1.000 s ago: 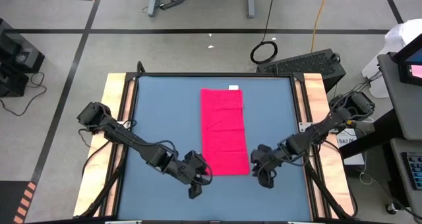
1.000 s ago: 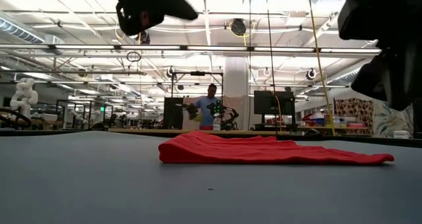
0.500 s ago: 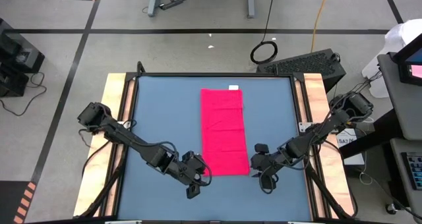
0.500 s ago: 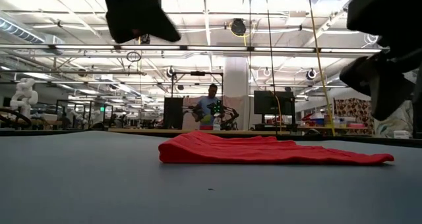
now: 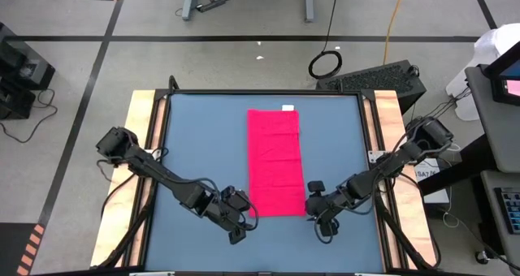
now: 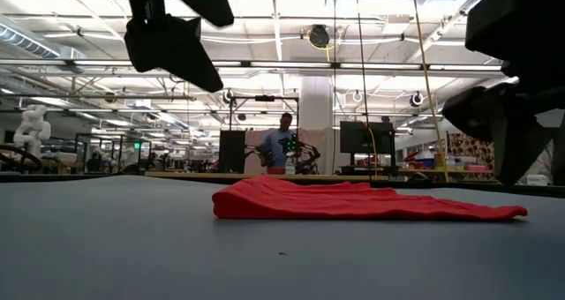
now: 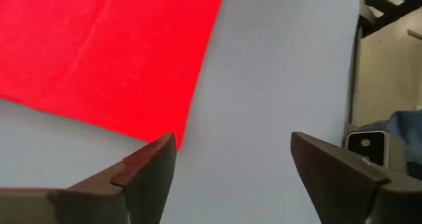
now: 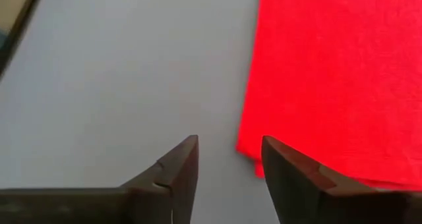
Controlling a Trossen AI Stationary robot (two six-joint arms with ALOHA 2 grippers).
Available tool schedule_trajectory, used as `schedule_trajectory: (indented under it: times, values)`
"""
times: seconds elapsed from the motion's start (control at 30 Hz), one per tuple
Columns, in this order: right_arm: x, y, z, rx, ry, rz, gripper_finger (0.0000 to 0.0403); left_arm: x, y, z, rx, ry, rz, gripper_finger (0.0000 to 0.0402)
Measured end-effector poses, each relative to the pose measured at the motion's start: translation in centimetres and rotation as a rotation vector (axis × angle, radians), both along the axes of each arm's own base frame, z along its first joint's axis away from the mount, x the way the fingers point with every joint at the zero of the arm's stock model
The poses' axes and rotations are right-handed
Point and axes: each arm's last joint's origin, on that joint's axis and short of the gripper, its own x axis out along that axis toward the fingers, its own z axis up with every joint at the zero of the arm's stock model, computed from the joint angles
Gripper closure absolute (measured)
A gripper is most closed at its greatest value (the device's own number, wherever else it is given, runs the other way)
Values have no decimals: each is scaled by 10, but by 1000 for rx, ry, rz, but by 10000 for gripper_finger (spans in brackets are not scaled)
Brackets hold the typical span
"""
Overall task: Roll towel
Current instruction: Roll the red towel
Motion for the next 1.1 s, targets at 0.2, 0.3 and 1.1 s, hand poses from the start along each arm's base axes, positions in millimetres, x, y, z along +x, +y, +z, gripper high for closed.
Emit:
schedule_trajectory:
  times: [0.2,0.3,1.1]
  values:
    - [0,0,-5,-19,19,0,253,0,1,0,17,-5,8,107]
    - [-1,-1,-6,-25,35,-16,253,1,0,-3,27,0,13,107]
    - [0,-2,-11,228,137,-480,248,12,-7,-7,52,-76,-40,107]
